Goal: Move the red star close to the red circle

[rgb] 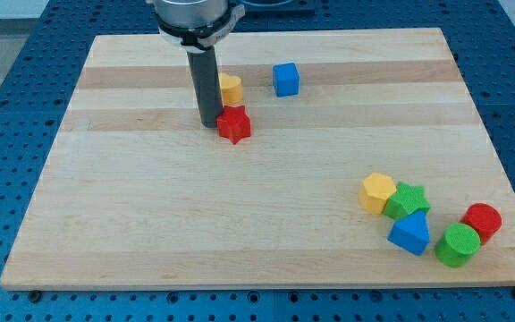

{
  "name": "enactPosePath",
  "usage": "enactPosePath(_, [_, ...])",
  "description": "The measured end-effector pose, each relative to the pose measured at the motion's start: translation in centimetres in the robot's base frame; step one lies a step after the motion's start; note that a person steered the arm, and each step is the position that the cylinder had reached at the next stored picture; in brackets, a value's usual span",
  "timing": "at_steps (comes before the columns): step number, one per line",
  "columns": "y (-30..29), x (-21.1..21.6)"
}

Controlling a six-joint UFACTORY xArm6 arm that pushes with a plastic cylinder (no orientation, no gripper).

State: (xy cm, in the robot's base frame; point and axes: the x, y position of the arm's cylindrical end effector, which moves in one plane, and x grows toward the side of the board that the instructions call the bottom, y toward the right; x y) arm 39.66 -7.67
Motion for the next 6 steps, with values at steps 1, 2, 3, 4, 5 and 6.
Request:
enactPosePath(1, [1.9, 0.9])
enactPosePath(2, [4.0, 1.3])
enactPosePath(3, [6.0, 2.8])
enactPosePath(4, [8.1, 3.8])
enactPosePath(5, [9.8, 4.4])
enactPosePath(6, [11.7, 4.9])
